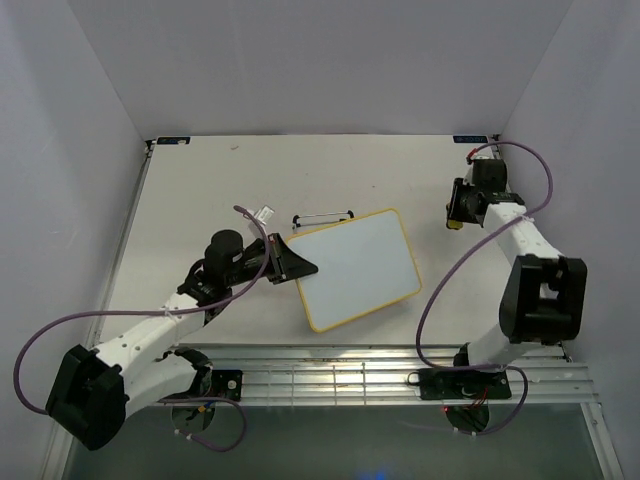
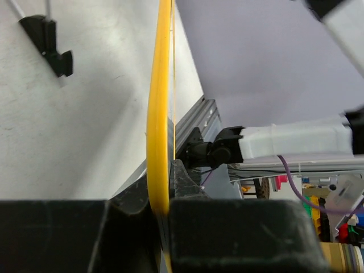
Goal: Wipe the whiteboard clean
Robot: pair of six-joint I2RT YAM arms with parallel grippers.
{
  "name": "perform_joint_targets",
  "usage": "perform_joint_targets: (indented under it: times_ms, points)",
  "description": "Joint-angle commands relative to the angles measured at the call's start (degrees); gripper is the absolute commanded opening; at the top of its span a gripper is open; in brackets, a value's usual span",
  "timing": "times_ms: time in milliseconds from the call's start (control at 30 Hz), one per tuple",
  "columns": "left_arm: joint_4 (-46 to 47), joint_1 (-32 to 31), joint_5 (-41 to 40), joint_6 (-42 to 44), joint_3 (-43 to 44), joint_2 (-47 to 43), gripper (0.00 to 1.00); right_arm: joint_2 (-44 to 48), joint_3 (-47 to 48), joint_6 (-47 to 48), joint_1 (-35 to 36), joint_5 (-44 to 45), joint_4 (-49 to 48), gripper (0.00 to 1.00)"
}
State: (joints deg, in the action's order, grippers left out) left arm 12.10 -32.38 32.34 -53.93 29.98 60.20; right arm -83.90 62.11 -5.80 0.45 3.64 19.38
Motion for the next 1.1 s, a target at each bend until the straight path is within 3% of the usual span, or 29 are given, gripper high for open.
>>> perform_joint_targets:
  times_ms: [0, 167, 300, 667, 800, 933, 1067]
  points:
    - [5.74, -0.14, 2.03, -2.49, 0.97, -6.05, 0.00, -8.81, 5.21, 4.40, -1.77, -3.02, 0.67, 0.11]
    - [-1.10, -0.05, -1.48, -1.71, 1.13, -11.68, 0.00, -17.61, 9.52, 5.19, -1.85, -0.31, 0.66, 0.18]
    - [-7.96, -0.14, -6.75, 1.45, 2.28, -14.15, 0.00, -22.52, 12.68, 5.54, -1.85, 1.45, 2.50, 0.32]
    - [-12.54, 0.21, -8.78, 9.98, 7.02, -15.82, 0.00, -22.10, 13.30, 5.28, -1.94, 0.06, 5.76, 0.59]
    - [-13.42, 1.26, -7.73, 13.32, 11.14, -12.58, 0.00, -20.96, 14.27, 4.84, -2.12, 0.23, 7.69, 0.62]
    - [-7.83, 5.03, 0.16, 15.96, 15.28, -7.13, 0.00, -13.51, 13.13, 3.78, -2.12, -3.02, 8.57, 0.64]
    - [10.71, 14.87, 20.08, 7.12, 15.37, 2.43, 0.00, 2.27, 5.26, 1.06, -1.25, -11.17, 5.95, 0.82]
